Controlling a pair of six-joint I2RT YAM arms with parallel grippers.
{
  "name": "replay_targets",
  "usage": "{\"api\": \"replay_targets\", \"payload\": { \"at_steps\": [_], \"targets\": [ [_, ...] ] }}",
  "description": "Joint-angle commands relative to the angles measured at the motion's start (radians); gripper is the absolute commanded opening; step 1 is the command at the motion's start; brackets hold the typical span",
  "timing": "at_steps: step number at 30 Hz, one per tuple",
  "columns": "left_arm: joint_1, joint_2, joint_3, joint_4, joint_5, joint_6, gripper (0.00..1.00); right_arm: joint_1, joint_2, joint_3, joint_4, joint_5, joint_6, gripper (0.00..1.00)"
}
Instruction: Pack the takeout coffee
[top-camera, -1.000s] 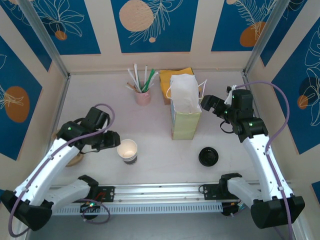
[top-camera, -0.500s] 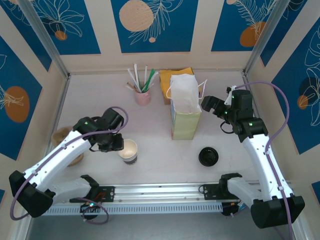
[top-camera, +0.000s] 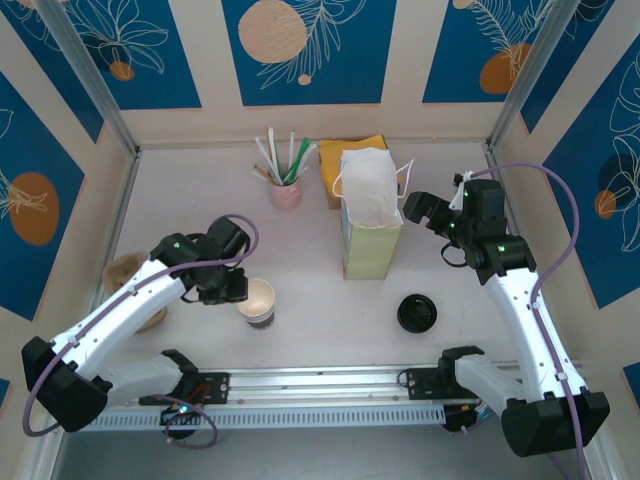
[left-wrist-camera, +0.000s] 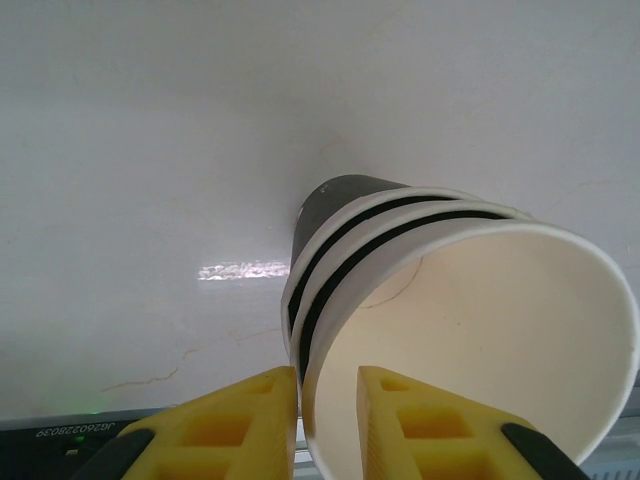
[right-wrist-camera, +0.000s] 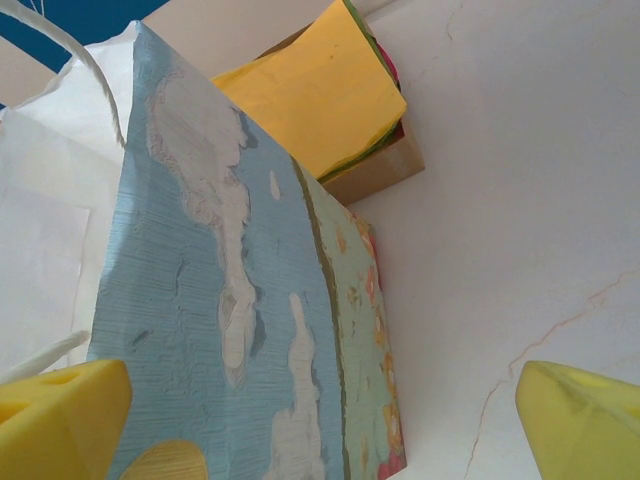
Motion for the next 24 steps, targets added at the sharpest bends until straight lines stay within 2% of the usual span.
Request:
{"api": "replay_targets", "payload": {
  "at_steps": [1, 13, 17, 24],
  "targets": [
    [-0.011, 0.002, -0.008, -0.026, -0.018, -0.009, 0.22, 0.005, -0.011, -0.003, 0.004, 0.012, -0.016, 0.99],
    [-0.011, 0.016, -0.022, -0.012, -0.007, -0.002, 0.17, 0.005, -0.016, -0.005, 0.005, 0.011, -0.017, 0.99],
    [-0.010, 0.020, -0.019, -0.007, -0.010, -0.005, 0.08, 0.005, -0.017, -0.004, 0.006, 0.014, -0.018, 0.99],
    [-0.002, 0.025, -0.003, -0.010, -0.049, 0.005, 0.02, 0.006, -0.021, -0.010, 0.007, 0.022, -0.020, 0.99]
  ]
}}
